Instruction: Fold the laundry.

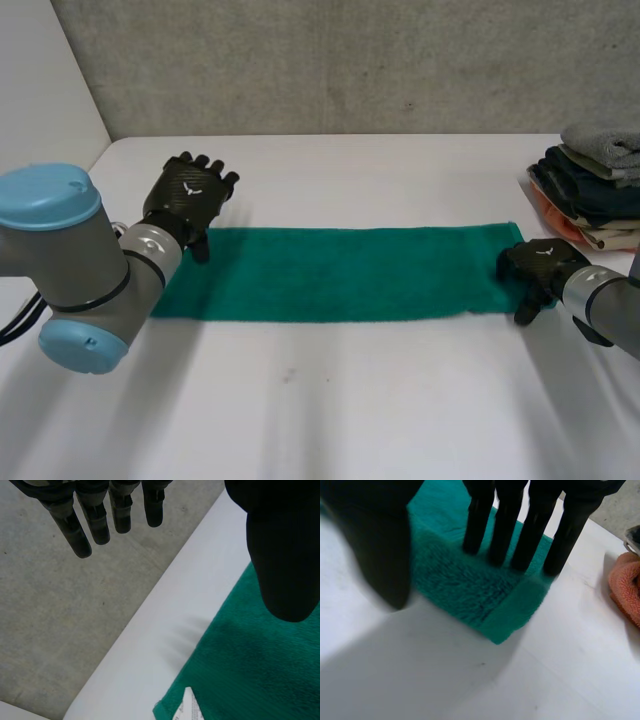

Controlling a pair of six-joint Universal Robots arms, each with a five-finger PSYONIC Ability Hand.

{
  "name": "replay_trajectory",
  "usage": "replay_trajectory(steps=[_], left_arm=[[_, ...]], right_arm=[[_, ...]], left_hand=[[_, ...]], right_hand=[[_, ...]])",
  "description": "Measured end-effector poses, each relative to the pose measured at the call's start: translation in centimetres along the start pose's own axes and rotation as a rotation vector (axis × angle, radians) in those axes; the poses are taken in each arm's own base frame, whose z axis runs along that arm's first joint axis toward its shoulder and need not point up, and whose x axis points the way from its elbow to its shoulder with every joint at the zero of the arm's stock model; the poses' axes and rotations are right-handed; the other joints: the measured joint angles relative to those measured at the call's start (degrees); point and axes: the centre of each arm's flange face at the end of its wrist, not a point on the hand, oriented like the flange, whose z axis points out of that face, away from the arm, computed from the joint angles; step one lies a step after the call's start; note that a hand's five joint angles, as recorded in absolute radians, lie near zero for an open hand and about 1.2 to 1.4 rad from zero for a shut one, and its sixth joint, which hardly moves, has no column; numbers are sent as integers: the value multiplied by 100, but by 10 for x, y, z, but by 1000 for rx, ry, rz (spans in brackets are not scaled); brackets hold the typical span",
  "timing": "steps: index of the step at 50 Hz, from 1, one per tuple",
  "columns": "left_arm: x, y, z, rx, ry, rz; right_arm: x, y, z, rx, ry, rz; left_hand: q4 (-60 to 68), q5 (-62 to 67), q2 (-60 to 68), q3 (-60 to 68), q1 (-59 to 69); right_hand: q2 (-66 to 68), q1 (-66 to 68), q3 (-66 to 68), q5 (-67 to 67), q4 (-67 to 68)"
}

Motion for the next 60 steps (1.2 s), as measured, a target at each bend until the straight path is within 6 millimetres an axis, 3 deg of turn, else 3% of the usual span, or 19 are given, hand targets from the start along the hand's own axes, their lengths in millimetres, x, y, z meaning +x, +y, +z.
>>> replay_trajectory(steps=[1, 2, 4, 8, 16, 22, 25, 28, 32, 33, 34, 36, 37, 41, 45, 48, 49, 51, 60], left_arm=[[0, 0, 0, -1, 1, 0], [2, 1, 0, -4, 5, 0], [2, 2, -1, -5, 7, 0], [1, 1, -3, -1, 4, 0], [-5, -9, -14, 18, -12, -5], [-10, -14, -21, 27, -24, -22], [-14, -16, -26, 32, -32, -40], [-17, -18, -31, 34, -39, -56], [-19, -18, -36, 32, -46, -68], [-20, -17, -36, 31, -47, -69], [-20, -17, -37, 29, -48, -70], [-21, -16, -38, 26, -50, -72], [-21, -16, -39, 25, -50, -72], [-21, -11, -41, 11, -50, -75], [-19, -9, -42, 4, -46, -77], [-18, -8, -42, 0, -42, -78], [-17, -8, -42, 0, -41, -79], [-17, -8, -42, 1, -40, -79], [-17, -16, -39, 36, -49, -76]], right_arm=[[0, 0, 1, 1, 1, -1], [2, 3, 5, 6, 10, -6], [4, 4, 8, 9, 22, -14], [17, 7, 7, 15, 79, -68], [76, -4, -26, 5, 307, -388], [85, -20, -32, 2, 389, -608], [56, -46, -28, 102, 369, -702], [11, -75, -28, 252, 315, -770], [-74, -109, -34, 530, 166, -853], [-84, -111, -35, 562, 145, -862], [-118, -116, -39, 662, 69, -888], [-160, -117, -44, 771, -35, -914], [-166, -117, -45, 786, -51, -918], [-248, -94, -52, 930, -295, -952], [-285, -67, -49, 932, -422, -959], [-295, -56, -47, 905, -453, -955], [-295, -54, -46, 877, -447, -941], [-289, -57, -44, 833, -418, -906], [-211, -95, -53, 558, -290, -369]], left_hand=[[0, 0, 0, 0, 0], [0, -1, 0, 0, 0], [0, 0, 0, 0, 0], [0, 0, 0, 0, 0], [0, 0, 0, 0, 0], [0, 0, 0, 0, 0], [0, -3, 0, 0, 0], [0, 0, 0, 0, 0], [0, 0, 0, 0, 0], [0, 0, 0, 0, 0], [0, 0, 0, 0, 0], [0, 0, 0, 0, 0], [0, 0, 0, 0, 0], [0, -3, 0, 0, 0], [0, -3, 0, 0, 0], [0, -1, 0, 0, 0], [0, 0, 0, 0, 0], [0, 0, 0, 0, 0], [0, 0, 0, 0, 0]], right_hand=[[249, 114, 241, 238, 242], [1870, 1709, 1805, 1791, 1808], [2482, 2085, 2421, 2387, 2453], [2552, 2085, 2568, 2471, 2661], [2552, 2085, 2570, 2547, 2671], [2552, 2085, 2595, 2551, 2676], [2552, 2085, 2595, 2570, 2686], [2552, 2085, 2598, 2571, 2687], [2552, 2085, 2621, 2576, 2688], [2552, 2085, 2621, 2578, 2688], [2552, 2085, 2621, 2586, 2689], [2552, 2085, 2621, 2587, 2689], [2552, 2085, 2621, 2582, 2689], [2552, 2085, 2621, 2594, 2689], [2124, 1789, 2175, 2239, 2306], [60, -277, 181, 128, 222], [-1776, -1959, -1600, -1712, -1560], [-2735, -2870, -2638, -2623, -2563], [-3019, -3047, -2992, -2919, -2970]])
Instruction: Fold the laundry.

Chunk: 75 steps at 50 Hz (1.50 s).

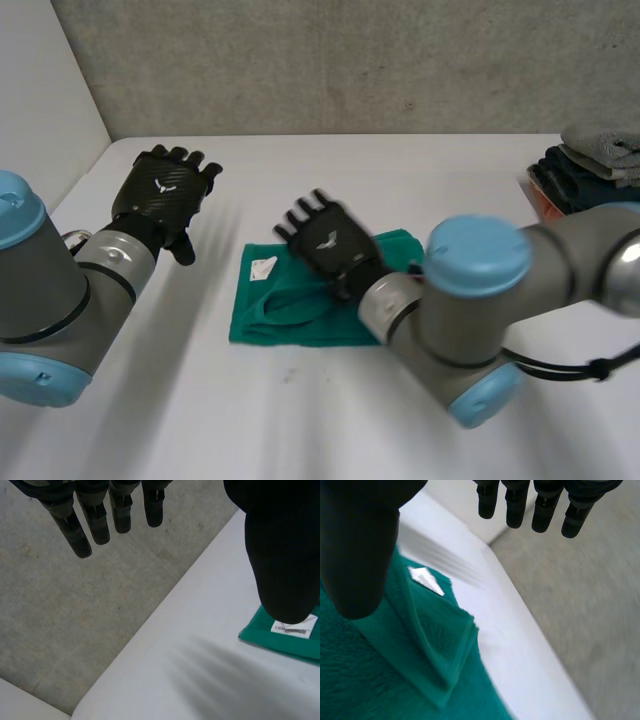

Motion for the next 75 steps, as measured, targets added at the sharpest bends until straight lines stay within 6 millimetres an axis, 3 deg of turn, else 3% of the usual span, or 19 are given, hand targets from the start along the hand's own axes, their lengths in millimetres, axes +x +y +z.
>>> replay_trajectory(steps=[3, 6, 10, 15, 26, 31, 36, 42, 46, 50, 57, 66, 75], left_arm=[[2, -3, 0, 15, 1, 2], [7, -8, -1, 35, 12, 3], [18, -14, -3, 59, 46, 0], [51, -24, -6, 116, 177, -52], [125, -19, 3, 118, 404, -192], [144, -5, 11, 77, 410, -194], [148, 4, 19, 45, 378, -188], [135, 23, 41, -2, 294, -165], [110, 40, 65, -35, 185, -122], [72, 54, 86, -80, 35, -77], [49, 48, 88, -79, -31, -74], [73, 22, 58, -37, 65, -85], [135, -11, 16, 64, 312, -98]], right_arm=[[20, 6, -11, -69, 30, 161], [40, 26, -25, -184, 54, 296], [52, 52, -37, -290, 74, 326], [58, 77, -47, -352, 95, 288], [52, 83, -51, -304, 128, 249], [49, 79, -51, -289, 127, 257], [45, 76, -49, -283, 116, 262], [35, 78, -45, -286, 96, 260], [32, 80, -43, -293, 98, 251], [28, 81, -42, -302, 99, 242], [29, 82, -42, -317, 130, 227], [33, 85, -46, -339, 156, 208], [31, 84, -50, -347, 151, 197]], left_hand=[[0, 0, 0, 0, 0], [0, -1, 0, 0, 0], [0, 0, 0, 0, 0], [0, 0, 0, 0, 0], [0, 0, 0, 0, 0], [0, 0, 0, 0, 0], [0, 0, 0, 0, 0], [93, -43, 2, -49, 20], [94, -34, 15, -36, 20], [91, -39, 15, -36, 20], [82, -43, 5, -38, 20], [81, -43, 3, -49, 5], [81, -43, 3, -49, 1]], right_hand=[[0, 0, 0, 0, 0], [0, 0, 0, 0, 0], [0, 0, 0, 0, 0], [0, 0, 0, 0, 0], [0, 0, 0, 0, 0], [19, 10, 16, 8, 14], [328, 275, 280, 265, 276], [1273, 1250, 1314, 1273, 1307], [1609, 1545, 1624, 1575, 1624], [2003, 1907, 2003, 1921, 1983], [2109, 2006, 2128, 2031, 2097], [2109, 2006, 2129, 2032, 2098], [2108, 2006, 2130, 2056, 2097]])
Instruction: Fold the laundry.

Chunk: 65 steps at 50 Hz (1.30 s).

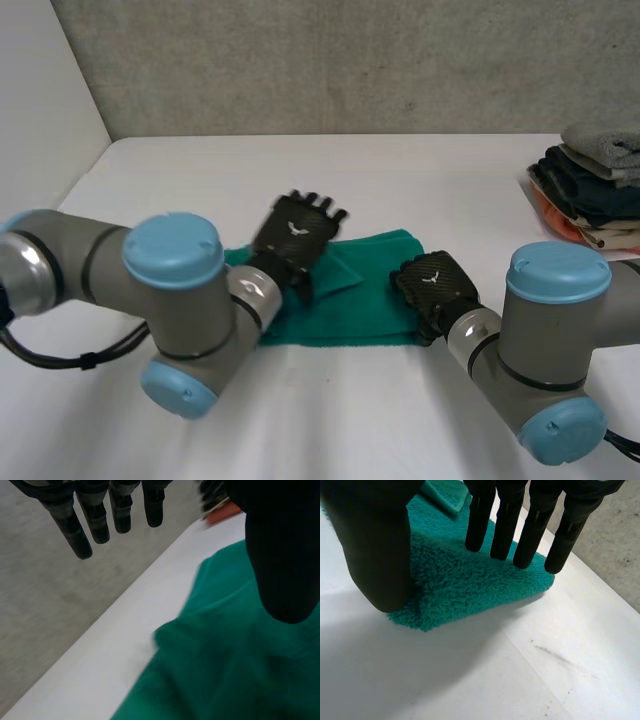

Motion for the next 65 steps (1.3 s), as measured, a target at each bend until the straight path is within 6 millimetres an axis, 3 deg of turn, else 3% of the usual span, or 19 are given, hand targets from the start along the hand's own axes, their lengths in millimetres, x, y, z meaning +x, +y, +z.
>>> replay_trajectory(steps=[5, 8, 11, 14, 18, 22, 25, 30, 35, 41, 44, 45, 48, 52, 55, 56, 60, 65], left_arm=[[15, 12, 9, -10, 39, -9], [10, 22, 21, -26, 9, -12], [-9, 33, 34, -49, -69, -15], [-42, 43, 43, -81, -195, -20], [-79, 52, 45, -119, -333, -25], [-98, 59, 42, -155, -401, -27], [-101, 60, 36, -183, -406, -26], [-99, 51, 17, -212, -387, -30], [-100, 28, -9, -194, -379, -35], [-103, -2, -32, -122, -365, -41], [-103, -10, -38, -99, -358, -44], [-103, -13, -40, -90, -355, -45], [-101, -15, -42, -85, -348, -48], [-98, -13, -43, -91, -339, -59], [-94, -11, -44, -92, -331, -76], [-91, -12, -44, -89, -324, -92], [-84, -16, -43, -69, -308, -135], [-73, -31, -42, -19, -278, -179]], right_arm=[[-1, 0, -1, -1, -1, -7], [-1, 1, -1, -2, -1, -9], [-1, 2, 0, -2, 0, -10], [-1, 2, 0, 1, 4, -10], [1, 1, -2, 10, 12, -12], [2, -2, -8, 16, 19, -33], [4, -2, -15, 9, 24, -72], [21, 5, -24, -34, 70, -164], [46, 5, -30, -80, 153, -295], [61, -20, -28, -30, 224, -466], [46, -45, -27, 75, 199, -533], [29, -59, -28, 152, 156, -565], [-21, -77, -30, 317, 10, -620], [-80, -73, -34, 447, -191, -660], [-96, -67, -34, 467, -248, -667], [-110, -59, -34, 463, -297, -660], [-109, -55, -33, 420, -299, -585], [-65, -72, -34, 362, -220, -245]], left_hand=[[0, 1, 0, 0, 18], [0, 0, 1, 1, 18], [0, 0, 3, 3, 18], [14, 15, 16, 15, 19], [14, 13, 16, 15, 19], [14, 14, 15, 15, 19], [0, 1, 11, 14, 19], [0, 0, 3, 2, 0], [-5, 0, 3, 2, 0], [-5, 0, 3, 2, 0], [-5, 0, 3, 2, 0], [-5, 0, 3, 2, 0], [-5, 0, 3, 2, 0], [-5, 0, 3, 2, 0], [-5, 0, 3, 2, 0], [-5, 0, 3, 2, 0], [-5, 0, 3, 2, 0], [-5, 0, 3, 2, 0]], right_hand=[[219, 209, 206, 183, 209], [837, 865, 797, 759, 805], [1971, 1837, 1913, 1827, 1935], [3345, 2968, 3278, 3231, 3323], [3434, 2991, 3455, 3400, 3530], [3434, 2991, 3455, 3409, 3539], [3434, 2991, 3455, 3409, 3540], [3434, 2991, 3455, 3410, 3542], [3434, 2991, 3455, 3427, 3543], [3434, 3053, 3457, 3448, 3544], [3434, 3053, 3472, 3448, 3546], [3434, 3053, 3479, 3449, 3550], [3434, 3053, 3480, 3453, 3558], [3434, 3053, 3480, 3469, 3558], [3164, 2892, 3167, 3238, 3216], [879, 683, 955, 1034, 1009], [-1867, -1880, -1810, -1835, -1771], [-2099, -2000, -2119, -2056, -2093]])
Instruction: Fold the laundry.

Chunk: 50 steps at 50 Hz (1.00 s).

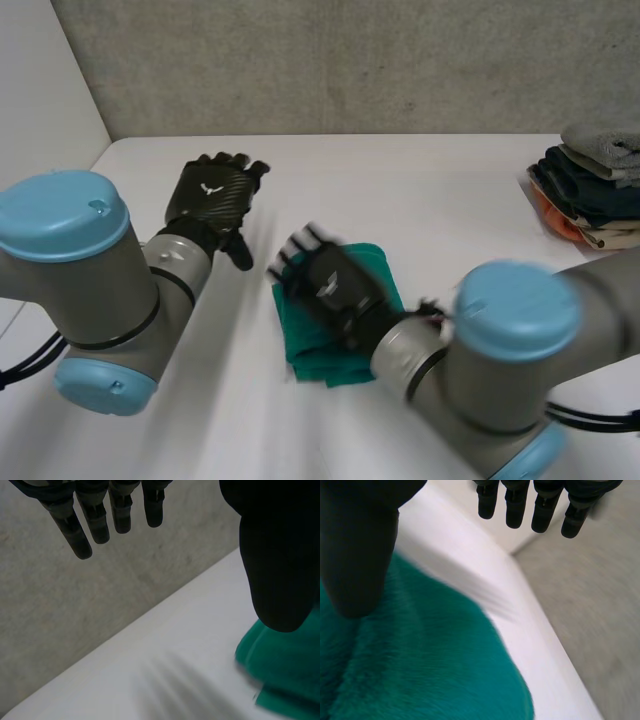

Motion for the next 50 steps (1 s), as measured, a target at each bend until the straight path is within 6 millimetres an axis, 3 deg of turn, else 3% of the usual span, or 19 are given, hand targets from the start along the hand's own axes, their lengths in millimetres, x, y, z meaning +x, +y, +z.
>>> replay_trajectory(steps=[4, 10, 17, 19, 25, 30, 34, 40, 45, 50], left_arm=[[16, -11, -4, 36, 41, -18], [44, -12, -9, 42, 107, -17], [73, 17, -13, -40, 156, 8], [81, 37, -14, -106, 153, 29], [86, 72, -18, -244, 146, 73], [86, 83, -21, -312, 151, 92], [82, 70, -19, -287, 146, 84], [64, 14, -6, -134, 117, 38], [52, -24, 3, -18, 153, 9], [51, -52, 6, 63, 286, -4]], right_arm=[[50, -7, -13, 3, 124, 341], [82, 5, -20, -92, 182, 583], [76, 39, -6, -305, 114, 611], [69, 53, 1, -367, 79, 599], [59, 71, 10, -428, 46, 581], [58, 79, 12, -442, 57, 535], [65, 74, 11, -416, 100, 488], [77, 48, -2, -319, 192, 386], [62, 37, -13, -264, 191, 299], [36, 40, -23, -243, 155, 244]], left_hand=[[0, 0, 0, 0, 0], [0, 0, 0, 1, 2], [0, 0, 0, 0, 2], [0, 0, 0, 1, 2], [0, 0, 0, 0, 19], [0, 0, 0, 1, 19], [0, 1, 2, 11, 19], [6, 1, 11, 12, 19], [10, 1, 12, 12, 19], [10, 1, 12, 12, 19]], right_hand=[[0, 0, 0, 0, 0], [0, 0, 0, 0, 0], [0, 0, 0, 0, 0], [0, 0, 0, 0, 0], [0, -1, 0, 0, 0], [0, 0, 0, 0, 0], [0, 0, 0, 0, 0], [0, 0, 0, 0, 0], [-1, 0, 0, 0, 0], [-8, 0, 0, 0, 0]])
